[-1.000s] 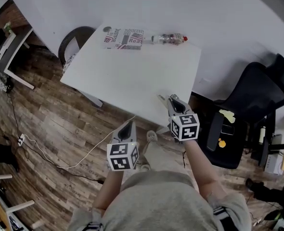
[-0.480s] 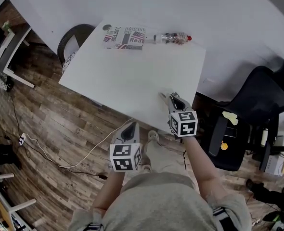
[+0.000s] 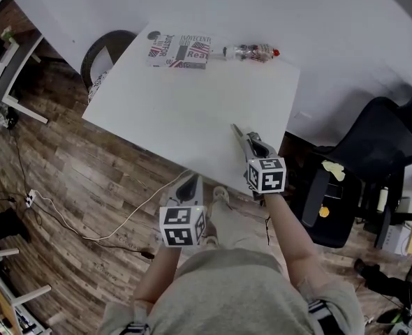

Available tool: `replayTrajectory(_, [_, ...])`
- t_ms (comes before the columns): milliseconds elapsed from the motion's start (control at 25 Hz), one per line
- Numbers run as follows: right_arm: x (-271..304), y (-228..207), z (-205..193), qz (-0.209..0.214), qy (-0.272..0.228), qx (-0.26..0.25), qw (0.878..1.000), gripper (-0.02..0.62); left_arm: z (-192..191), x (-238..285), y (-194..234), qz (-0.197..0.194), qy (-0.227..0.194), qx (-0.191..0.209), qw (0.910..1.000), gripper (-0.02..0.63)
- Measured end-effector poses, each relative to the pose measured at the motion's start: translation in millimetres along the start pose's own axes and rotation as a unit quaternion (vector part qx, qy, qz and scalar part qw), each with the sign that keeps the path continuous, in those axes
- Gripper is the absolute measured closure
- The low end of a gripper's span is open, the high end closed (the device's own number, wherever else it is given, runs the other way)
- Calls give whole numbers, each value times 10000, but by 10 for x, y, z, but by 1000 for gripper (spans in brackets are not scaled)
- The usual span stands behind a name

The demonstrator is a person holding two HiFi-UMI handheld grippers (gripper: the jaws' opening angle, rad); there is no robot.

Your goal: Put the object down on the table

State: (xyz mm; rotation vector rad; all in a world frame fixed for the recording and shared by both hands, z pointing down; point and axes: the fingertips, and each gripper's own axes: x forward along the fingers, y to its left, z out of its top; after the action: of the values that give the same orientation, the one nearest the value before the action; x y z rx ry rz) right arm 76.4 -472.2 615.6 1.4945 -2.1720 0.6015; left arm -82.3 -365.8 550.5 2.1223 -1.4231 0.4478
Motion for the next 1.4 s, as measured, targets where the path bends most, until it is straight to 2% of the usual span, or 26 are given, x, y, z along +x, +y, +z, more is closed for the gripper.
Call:
replayTrajectory(240, [32,-85,-8,-25,-3,65,10000,568,-26,10,-18,6,31,10,10000,595])
replayTrajectory(680, [115,-389,-94,-170,252,37,9995,518,-21,29,-85,-18,81,94,9999,595])
replayTrajectory(1080, [161,-495,-138,-317,389,-142,9986,503,-39,-4,-91,-30,69,106,9999,595])
replayTrajectory(1400, [8,-501,-115,-656,269,-66,9975,501,-31,-163,-84,12,-65,99,9999,595])
